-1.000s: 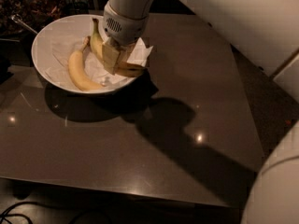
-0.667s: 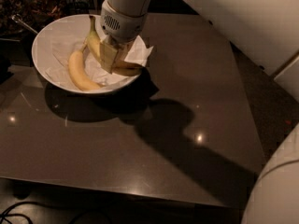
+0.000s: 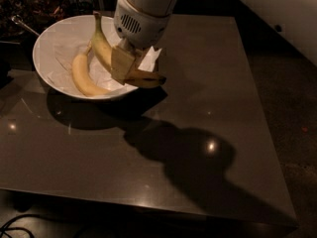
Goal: Pick banana from white bowl
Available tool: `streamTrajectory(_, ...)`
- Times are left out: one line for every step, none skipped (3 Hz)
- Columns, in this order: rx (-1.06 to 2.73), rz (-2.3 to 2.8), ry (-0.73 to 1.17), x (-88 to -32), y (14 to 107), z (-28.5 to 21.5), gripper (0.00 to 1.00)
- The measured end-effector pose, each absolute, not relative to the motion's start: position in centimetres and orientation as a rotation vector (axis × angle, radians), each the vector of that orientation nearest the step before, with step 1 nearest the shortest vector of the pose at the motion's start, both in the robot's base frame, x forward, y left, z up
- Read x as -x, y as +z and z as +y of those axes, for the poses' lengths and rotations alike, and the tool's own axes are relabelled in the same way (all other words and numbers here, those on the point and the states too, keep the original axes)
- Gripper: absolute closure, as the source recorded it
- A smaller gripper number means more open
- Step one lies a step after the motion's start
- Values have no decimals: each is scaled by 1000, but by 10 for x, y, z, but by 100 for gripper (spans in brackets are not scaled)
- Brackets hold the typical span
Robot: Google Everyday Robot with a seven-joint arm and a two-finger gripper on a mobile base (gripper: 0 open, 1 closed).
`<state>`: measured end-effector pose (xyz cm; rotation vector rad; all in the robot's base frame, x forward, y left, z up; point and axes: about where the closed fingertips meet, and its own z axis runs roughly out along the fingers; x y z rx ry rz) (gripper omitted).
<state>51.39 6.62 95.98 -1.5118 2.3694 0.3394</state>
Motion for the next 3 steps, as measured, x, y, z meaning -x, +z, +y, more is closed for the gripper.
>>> streamTrajectory(1520,2352,373,-488,965,59,100)
streamTrajectory(1558,2313,399,-465,969,63,100)
streamTrajectory(1560,2311,401,-463,969,63,100)
